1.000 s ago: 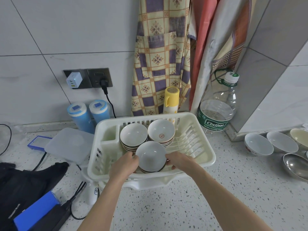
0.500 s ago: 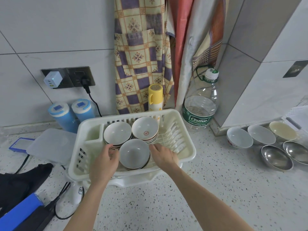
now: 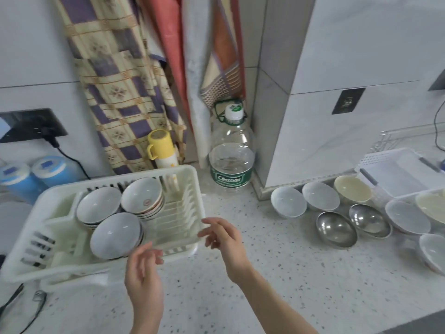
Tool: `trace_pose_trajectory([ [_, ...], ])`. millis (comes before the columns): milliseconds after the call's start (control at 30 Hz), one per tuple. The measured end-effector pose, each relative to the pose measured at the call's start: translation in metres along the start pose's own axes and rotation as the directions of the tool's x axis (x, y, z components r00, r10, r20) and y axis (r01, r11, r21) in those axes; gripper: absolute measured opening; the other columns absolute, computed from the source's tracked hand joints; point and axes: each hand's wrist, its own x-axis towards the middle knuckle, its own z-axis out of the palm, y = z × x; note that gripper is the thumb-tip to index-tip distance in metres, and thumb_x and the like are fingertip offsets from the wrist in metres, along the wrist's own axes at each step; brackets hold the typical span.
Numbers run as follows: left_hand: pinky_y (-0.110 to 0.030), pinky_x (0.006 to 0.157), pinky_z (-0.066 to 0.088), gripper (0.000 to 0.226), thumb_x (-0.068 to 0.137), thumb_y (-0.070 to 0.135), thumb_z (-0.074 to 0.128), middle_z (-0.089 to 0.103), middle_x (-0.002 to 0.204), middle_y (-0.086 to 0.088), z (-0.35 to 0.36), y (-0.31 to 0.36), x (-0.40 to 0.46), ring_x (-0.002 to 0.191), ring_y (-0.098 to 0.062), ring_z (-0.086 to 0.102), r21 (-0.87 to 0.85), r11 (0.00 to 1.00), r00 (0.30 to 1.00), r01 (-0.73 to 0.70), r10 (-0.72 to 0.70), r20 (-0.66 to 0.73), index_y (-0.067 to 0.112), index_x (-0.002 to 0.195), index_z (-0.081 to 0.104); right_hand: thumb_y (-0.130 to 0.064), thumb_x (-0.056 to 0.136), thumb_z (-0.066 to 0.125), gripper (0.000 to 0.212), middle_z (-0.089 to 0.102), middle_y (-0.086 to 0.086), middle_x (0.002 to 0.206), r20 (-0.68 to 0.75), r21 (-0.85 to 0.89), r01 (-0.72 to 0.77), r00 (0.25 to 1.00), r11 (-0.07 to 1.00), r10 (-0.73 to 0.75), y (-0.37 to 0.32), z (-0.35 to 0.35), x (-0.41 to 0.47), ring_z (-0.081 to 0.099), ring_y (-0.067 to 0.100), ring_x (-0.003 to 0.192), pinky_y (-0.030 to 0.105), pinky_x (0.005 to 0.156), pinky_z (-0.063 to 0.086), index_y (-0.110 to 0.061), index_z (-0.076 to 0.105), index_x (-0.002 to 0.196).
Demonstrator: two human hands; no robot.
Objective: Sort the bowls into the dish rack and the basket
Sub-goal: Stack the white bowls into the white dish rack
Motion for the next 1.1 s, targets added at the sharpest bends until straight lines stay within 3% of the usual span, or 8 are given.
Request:
trace_pose_trajectory([
  [133,-0.024,0.066,0.045,0.032,0.099,0.006,0.053,0.071,0.078,0.004,0.081,-0.019,-0.064,0.063,-0.004,0.059,0.095,0.993,0.970,0.077,-0.096,0.222,0.033,0.091,0.068,-0.012,0.099,0.048,0.026,0.072,0.009,0.079,-0.198,0.073,-0.023,0.979,0.997,0.037,0.003,-0.087,-0.021,0.052,0.016,0.061,0.027,0.061,0.038,-0.016,0.074,0.094],
  [267,-0.016,0.062,0.047,0.017,0.099,0.018,0.053,0.070,0.080,0.011,0.165,-0.026,-0.098,0.063,-0.001,0.060,0.223,0.960,0.893,0.167,-0.243,0.379,0.031,0.098,0.064,-0.012,0.098,0.051,0.024,0.070,0.009,0.076,-0.365,0.114,-0.012,0.930,0.993,0.053,-0.002,-0.163,-0.037,0.049,0.014,0.057,0.028,0.062,0.038,-0.011,0.074,0.094],
  [333,-0.019,0.060,0.045,0.012,0.098,0.023,0.054,0.071,0.080,0.009,0.200,-0.029,-0.105,0.062,-0.003,0.060,0.292,0.926,0.838,0.242,-0.350,0.418,0.027,0.106,0.062,-0.010,0.098,0.050,0.025,0.069,0.010,0.074,-0.418,0.116,0.007,0.908,0.993,0.042,-0.007,-0.196,-0.042,0.048,0.013,0.055,0.029,0.062,0.038,-0.011,0.074,0.092],
  [467,-0.028,0.059,0.040,0.031,0.098,0.028,0.052,0.072,0.097,0.001,0.252,-0.036,-0.105,0.066,-0.014,0.058,0.412,0.825,0.733,0.386,-0.545,0.406,0.021,0.127,0.051,-0.010,0.099,0.048,0.030,0.070,0.008,0.071,-0.468,0.099,0.003,0.883,0.995,0.044,-0.017,-0.243,-0.043,0.049,0.011,0.054,0.028,0.062,0.038,-0.015,0.075,0.087],
  [633,-0.021,0.044,0.027,0.041,0.096,0.032,0.049,0.073,0.102,-0.005,0.292,-0.044,-0.093,0.064,-0.015,0.055,0.478,0.745,0.642,0.465,-0.656,0.397,0.015,0.133,0.047,-0.011,0.097,0.050,0.032,0.069,0.006,0.072,-0.512,0.114,0.008,0.857,0.993,0.052,-0.024,-0.277,-0.034,0.050,0.011,0.054,0.028,0.063,0.039,-0.020,0.077,0.082],
  [900,-0.021,0.042,0.023,0.021,0.098,0.030,0.053,0.074,0.103,-0.009,0.328,-0.055,-0.076,0.059,-0.015,0.053,0.392,0.708,0.625,0.587,-0.704,0.337,0.016,0.112,0.059,-0.016,0.096,0.052,0.023,0.070,0.000,0.070,-0.593,0.091,-0.015,0.803,0.996,0.066,-0.044,-0.317,-0.008,0.048,0.013,0.061,0.026,0.060,0.038,-0.016,0.075,0.090],
  [1100,-0.025,0.047,0.027,0.010,0.098,0.017,0.052,0.075,0.096,-0.011,0.339,-0.063,-0.069,0.058,-0.014,0.050,0.311,0.723,0.644,0.617,-0.691,0.328,0.015,0.099,0.062,-0.013,0.094,0.054,0.012,0.074,0.006,0.086,-0.635,0.117,-0.204,0.737,0.972,0.231,-0.063,-0.356,0.032,0.039,0.012,0.049,0.019,0.043,0.032,-0.011,0.065,0.094],
])
